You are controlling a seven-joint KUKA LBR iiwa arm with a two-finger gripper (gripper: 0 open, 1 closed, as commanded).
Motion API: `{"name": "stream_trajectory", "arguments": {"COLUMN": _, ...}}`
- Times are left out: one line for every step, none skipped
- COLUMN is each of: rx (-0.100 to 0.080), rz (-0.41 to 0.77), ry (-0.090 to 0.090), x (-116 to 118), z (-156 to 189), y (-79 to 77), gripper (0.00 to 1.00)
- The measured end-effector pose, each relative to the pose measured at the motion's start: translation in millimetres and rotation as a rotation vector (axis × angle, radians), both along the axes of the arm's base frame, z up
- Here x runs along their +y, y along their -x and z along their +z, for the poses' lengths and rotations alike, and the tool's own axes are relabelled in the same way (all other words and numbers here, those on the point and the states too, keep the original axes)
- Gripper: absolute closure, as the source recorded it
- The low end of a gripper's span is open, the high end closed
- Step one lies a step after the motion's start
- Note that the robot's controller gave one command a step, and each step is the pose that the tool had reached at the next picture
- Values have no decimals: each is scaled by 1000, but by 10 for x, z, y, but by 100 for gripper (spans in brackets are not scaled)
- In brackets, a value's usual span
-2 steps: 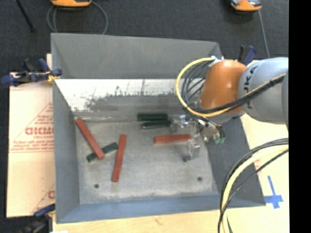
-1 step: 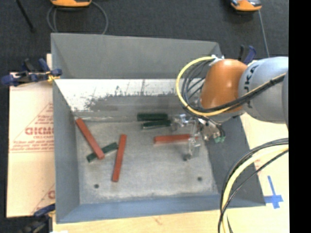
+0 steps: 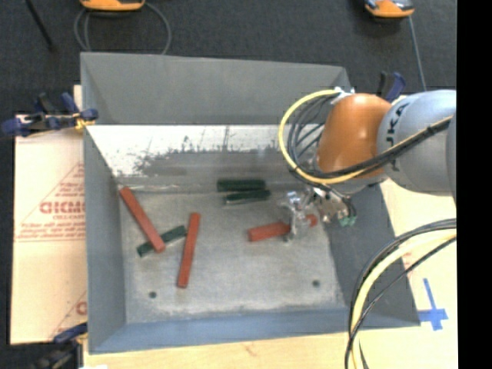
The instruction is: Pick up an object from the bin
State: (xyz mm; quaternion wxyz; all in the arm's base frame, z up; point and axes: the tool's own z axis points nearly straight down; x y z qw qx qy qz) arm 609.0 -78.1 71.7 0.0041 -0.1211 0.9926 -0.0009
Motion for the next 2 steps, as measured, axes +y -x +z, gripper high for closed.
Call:
{"name": "stream_trajectory", "arguments": {"rx": -3, "rz": -2, "ry": 1, "x": -12, "z": 609, "y": -30, "gripper": 100}}
{"name": "stream_trajectory", "arguments": {"rx": -5, "rz": -7, "ry": 2, "x": -24, "z": 1335, "y": -57, "gripper": 100}}
